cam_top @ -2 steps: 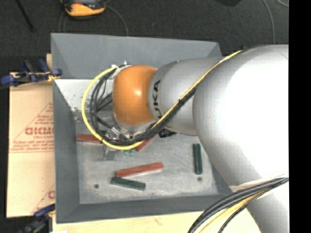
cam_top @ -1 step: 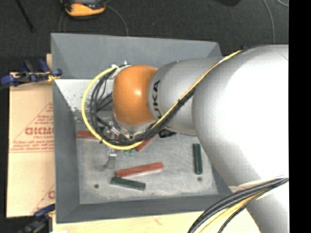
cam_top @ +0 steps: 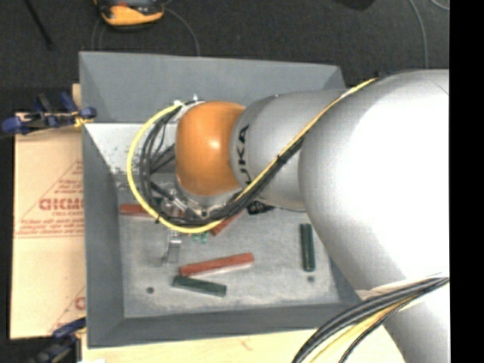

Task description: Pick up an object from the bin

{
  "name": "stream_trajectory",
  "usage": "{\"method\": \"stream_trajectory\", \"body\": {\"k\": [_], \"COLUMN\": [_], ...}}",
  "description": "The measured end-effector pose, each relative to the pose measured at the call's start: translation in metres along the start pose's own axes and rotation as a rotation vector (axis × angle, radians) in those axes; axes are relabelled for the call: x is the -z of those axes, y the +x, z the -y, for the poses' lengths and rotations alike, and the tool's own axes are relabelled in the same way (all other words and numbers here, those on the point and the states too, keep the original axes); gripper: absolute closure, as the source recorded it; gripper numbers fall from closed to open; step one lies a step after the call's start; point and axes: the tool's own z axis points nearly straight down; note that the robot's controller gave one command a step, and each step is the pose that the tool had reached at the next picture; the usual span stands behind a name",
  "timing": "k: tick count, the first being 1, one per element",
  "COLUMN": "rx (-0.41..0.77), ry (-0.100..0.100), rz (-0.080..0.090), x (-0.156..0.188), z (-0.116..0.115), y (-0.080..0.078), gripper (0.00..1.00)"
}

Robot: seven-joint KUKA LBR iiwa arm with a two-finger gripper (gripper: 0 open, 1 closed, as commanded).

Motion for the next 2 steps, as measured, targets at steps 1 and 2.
{"method": "stream_trajectory", "body": {"k": [1, 2], "rx": [-0.019, -0.064], "ry": [0.003, -0.001], "rz": [-0.003, 0.0], "x": [0.004, 0.014], "z": [-0.006, -0.001], "y": [-0.006, -0.055], "gripper": [0.0, 0.0]}}
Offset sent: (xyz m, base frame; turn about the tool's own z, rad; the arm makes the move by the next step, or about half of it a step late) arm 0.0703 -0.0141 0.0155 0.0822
